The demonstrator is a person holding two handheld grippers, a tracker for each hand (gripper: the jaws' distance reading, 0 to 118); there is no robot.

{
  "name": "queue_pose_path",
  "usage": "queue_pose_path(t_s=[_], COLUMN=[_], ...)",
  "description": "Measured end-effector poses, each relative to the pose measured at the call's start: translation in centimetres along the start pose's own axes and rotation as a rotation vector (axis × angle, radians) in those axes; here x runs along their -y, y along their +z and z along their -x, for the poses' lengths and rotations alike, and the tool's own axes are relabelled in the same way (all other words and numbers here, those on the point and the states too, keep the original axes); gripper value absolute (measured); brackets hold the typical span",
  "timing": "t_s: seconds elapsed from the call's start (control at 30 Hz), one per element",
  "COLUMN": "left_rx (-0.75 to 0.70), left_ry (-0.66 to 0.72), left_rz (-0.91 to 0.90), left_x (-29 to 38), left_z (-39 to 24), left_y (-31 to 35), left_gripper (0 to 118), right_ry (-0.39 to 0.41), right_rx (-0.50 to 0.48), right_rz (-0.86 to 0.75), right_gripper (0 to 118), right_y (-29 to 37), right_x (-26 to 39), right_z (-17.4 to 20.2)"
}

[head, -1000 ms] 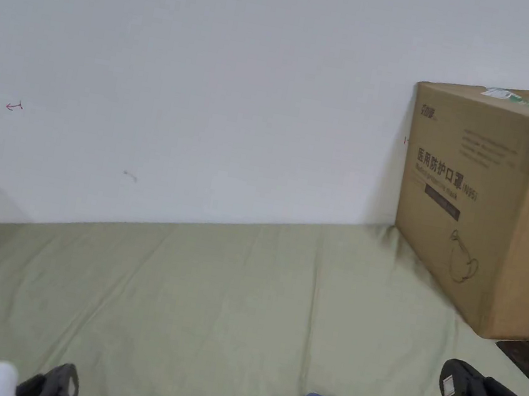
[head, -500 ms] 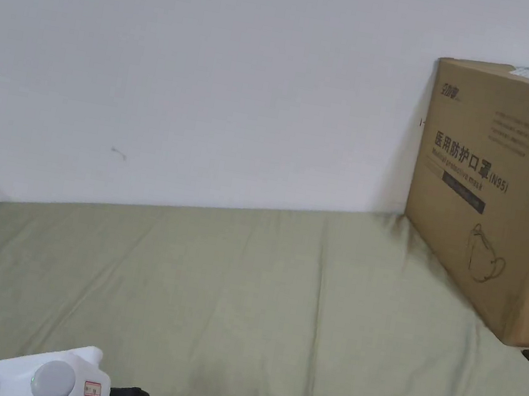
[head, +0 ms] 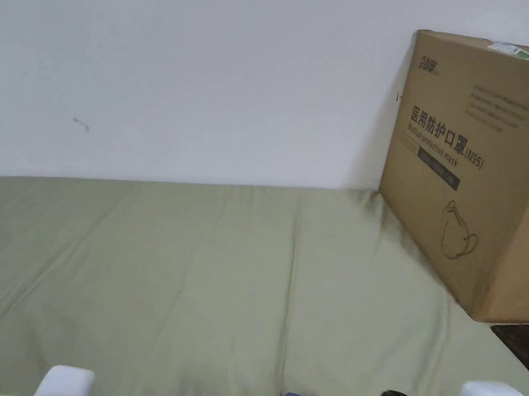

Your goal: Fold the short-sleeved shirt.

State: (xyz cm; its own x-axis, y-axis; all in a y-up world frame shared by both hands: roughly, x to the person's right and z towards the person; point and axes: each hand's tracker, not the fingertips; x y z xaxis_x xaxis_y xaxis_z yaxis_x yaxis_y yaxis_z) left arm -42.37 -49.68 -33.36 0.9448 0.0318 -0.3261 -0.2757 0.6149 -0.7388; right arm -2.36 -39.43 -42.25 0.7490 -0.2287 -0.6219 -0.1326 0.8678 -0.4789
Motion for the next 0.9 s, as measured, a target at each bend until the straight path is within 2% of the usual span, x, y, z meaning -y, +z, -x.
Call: queue_pose_path(t_s=[0.03, 0.1, 0.13, 0.17, 0.2, 0.23, 0.27, 0.3, 0.37, 0.43, 0.47, 0.5, 0.53, 0.57, 0.6, 0.63, 0.7, 0.8, 0.9], left_rx=[0.030, -0.001, 0.024, 0.044, 0.059, 0.080, 0.091, 0.087, 0.084, 0.083, 0.078, 0.070, 0.068, 0.069, 0.071, 0.062, 0.028, -0.032, -0.008], left_ry=[0.058, 0.133, 0.182, 0.226, 0.248, 0.263, 0.267, 0.265, 0.262, 0.249, 0.240, 0.231, 0.229, 0.225, 0.224, 0.221, 0.219, 0.275, 0.332], left_rz=[-0.054, -0.160, -0.196, -0.213, -0.213, -0.205, -0.195, -0.192, -0.184, -0.182, -0.181, -0.179, -0.177, -0.172, -0.163, -0.160, -0.174, -0.289, -0.357], left_x=[0.4, 0.9, 1.3, 1.6, 1.7, 1.9, 2.1, 2.4, 2.6, 2.8, 2.9, 3.0, 3.0, 3.0, 3.1, 3.1, 2.9, 2.5, 1.7], left_z=[0.5, 1.2, 1.6, 2.0, 2.1, 2.3, 2.4, 2.5, 2.4, 2.5, 2.5, 2.6, 2.7, 3.0, 3.4, 3.7, 4.2, 5.3, 6.3], left_y=[1.5, 4.2, 5.4, 6.5, 7.2, 7.7, 8.2, 8.6, 9.1, 9.5, 9.8, 10.0, 10.2, 10.3, 10.5, 10.7, 11.6, 14.8, 18.4], left_gripper=[3, 3, 3, 3, 3, 3, 3, 3, 3, 3, 3, 3, 3, 3, 3, 3, 3, 3, 3], right_ry=[0.003, -0.031, -0.062, -0.093, -0.095, -0.100, -0.098, -0.108, -0.088, -0.052, -0.032, -0.009, 0.069, 0.163, 0.181, 0.182, 0.127, 0.061, 0.014], right_rx=[-0.007, -0.019, -0.016, -0.011, -0.010, -0.018, -0.052, -0.033, 0.048, 0.102, 0.102, 0.064, 0.091, 0.132, 0.083, 0.051, 0.009, -0.006, -0.029], right_rz=[0.061, 0.118, 0.165, 0.246, 0.332, 0.430, 0.527, 0.546, 0.692, 0.791, 0.785, 0.760, 0.756, 0.706, 0.674, 0.649, 0.562, 0.410, 0.302], right_gripper=[1, 2, 32, 75, 106, 116, 116, 116, 115, 100, 92, 92, 46, 27, 12, 12, 10, 10, 10], right_y=[-1.3, -4.2, -6.1, -8.3, -10.4, -12.9, -15.2, -16.9, -20.5, -23.3, -23.6, -23.5, -23.2, -22.1, -21.2, -19.7, -16.3, -9.8, -3.7], right_x=[-0.9, -2.3, -3.1, -3.8, -4.2, -4.4, -4.1, -3.8, -2.4, -0.7, -0.1, 0.5, 0.7, 0.4, -0.2, -1.0, -3.2, -6.6, -9.5], right_z=[-0.1, -0.5, -0.7, -0.8, -0.9, -1.2, -1.5, -1.6, -1.9, -2.0, -2.1, -2.1, -1.8, -1.5, -1.5, -1.5, -2.3, -2.9, -3.7])
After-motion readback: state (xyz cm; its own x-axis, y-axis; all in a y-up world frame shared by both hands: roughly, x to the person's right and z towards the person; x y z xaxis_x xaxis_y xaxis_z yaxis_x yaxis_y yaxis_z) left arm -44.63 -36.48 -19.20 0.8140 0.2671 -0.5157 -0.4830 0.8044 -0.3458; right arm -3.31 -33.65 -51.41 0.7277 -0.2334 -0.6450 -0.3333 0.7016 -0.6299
